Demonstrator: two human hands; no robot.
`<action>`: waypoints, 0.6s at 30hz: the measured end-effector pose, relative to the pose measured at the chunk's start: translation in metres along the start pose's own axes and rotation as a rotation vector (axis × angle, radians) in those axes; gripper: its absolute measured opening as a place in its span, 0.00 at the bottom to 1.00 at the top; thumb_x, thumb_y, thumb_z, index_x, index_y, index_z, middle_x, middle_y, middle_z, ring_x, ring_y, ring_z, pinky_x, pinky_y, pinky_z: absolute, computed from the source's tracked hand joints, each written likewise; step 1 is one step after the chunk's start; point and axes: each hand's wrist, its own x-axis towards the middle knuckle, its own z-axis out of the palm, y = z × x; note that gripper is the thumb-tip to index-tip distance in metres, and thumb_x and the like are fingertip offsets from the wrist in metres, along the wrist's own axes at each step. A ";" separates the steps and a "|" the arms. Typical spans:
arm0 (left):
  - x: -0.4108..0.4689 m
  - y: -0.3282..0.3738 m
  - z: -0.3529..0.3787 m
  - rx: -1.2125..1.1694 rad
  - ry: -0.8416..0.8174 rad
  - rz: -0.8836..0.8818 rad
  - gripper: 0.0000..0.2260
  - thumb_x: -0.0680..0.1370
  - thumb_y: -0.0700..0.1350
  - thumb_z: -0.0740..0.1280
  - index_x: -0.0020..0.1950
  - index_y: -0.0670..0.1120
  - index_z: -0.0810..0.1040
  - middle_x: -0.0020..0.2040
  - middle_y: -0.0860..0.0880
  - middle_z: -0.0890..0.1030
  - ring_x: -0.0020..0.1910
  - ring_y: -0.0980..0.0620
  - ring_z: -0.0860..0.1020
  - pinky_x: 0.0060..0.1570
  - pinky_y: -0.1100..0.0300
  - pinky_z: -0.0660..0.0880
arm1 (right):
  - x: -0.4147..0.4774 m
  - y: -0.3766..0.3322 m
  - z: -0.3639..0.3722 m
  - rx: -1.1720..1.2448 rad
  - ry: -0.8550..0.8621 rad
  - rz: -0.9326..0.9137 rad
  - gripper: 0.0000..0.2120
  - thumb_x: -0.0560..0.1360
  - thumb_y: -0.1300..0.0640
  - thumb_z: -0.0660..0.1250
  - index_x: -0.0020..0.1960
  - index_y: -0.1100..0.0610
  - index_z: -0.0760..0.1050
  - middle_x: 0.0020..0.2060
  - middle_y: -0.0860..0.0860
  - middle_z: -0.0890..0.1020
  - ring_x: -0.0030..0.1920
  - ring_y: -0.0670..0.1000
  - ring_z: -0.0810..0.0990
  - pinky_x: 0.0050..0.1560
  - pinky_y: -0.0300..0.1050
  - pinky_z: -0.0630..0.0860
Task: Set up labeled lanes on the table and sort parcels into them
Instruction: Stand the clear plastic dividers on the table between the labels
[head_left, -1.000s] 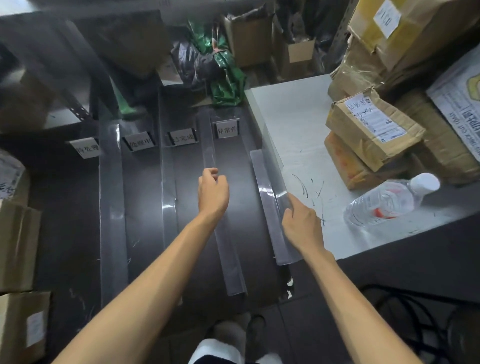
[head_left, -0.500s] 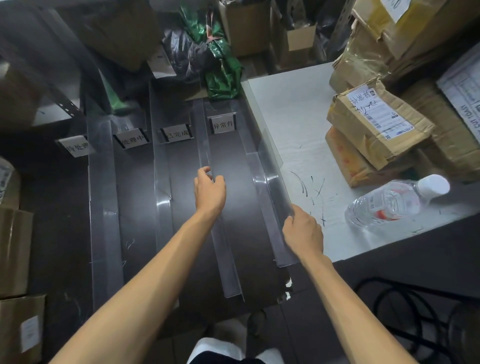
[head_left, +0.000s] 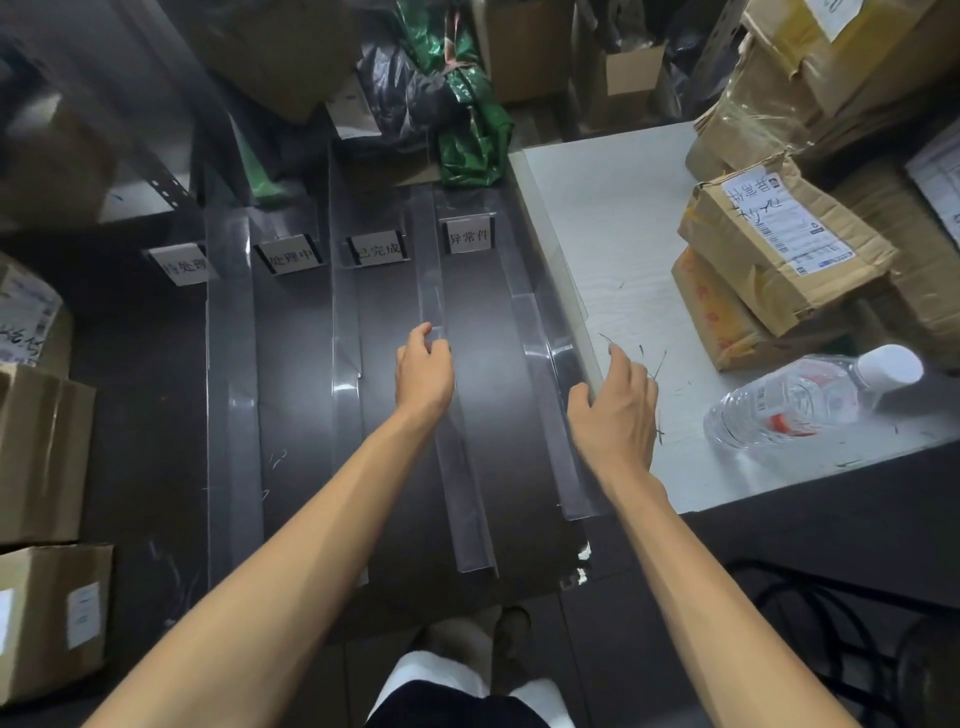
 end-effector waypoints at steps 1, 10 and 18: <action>0.000 0.000 -0.002 -0.018 -0.005 -0.014 0.23 0.83 0.44 0.53 0.79 0.49 0.63 0.77 0.47 0.66 0.74 0.47 0.67 0.75 0.49 0.63 | 0.000 -0.005 0.001 0.021 0.025 -0.030 0.28 0.80 0.57 0.63 0.78 0.60 0.62 0.71 0.58 0.70 0.69 0.59 0.67 0.64 0.52 0.69; 0.026 -0.009 -0.020 -0.181 0.029 -0.142 0.20 0.83 0.51 0.52 0.68 0.44 0.74 0.69 0.37 0.74 0.68 0.36 0.73 0.71 0.42 0.69 | 0.020 -0.085 0.028 0.102 -0.228 -0.215 0.23 0.83 0.49 0.62 0.76 0.56 0.66 0.67 0.54 0.77 0.64 0.57 0.76 0.62 0.52 0.72; 0.054 -0.032 -0.045 -0.352 -0.090 -0.274 0.20 0.87 0.49 0.50 0.74 0.45 0.71 0.60 0.44 0.78 0.54 0.46 0.76 0.53 0.54 0.71 | 0.047 -0.142 0.092 -0.079 -0.481 -0.142 0.25 0.81 0.54 0.63 0.74 0.60 0.61 0.63 0.61 0.79 0.62 0.65 0.77 0.55 0.52 0.71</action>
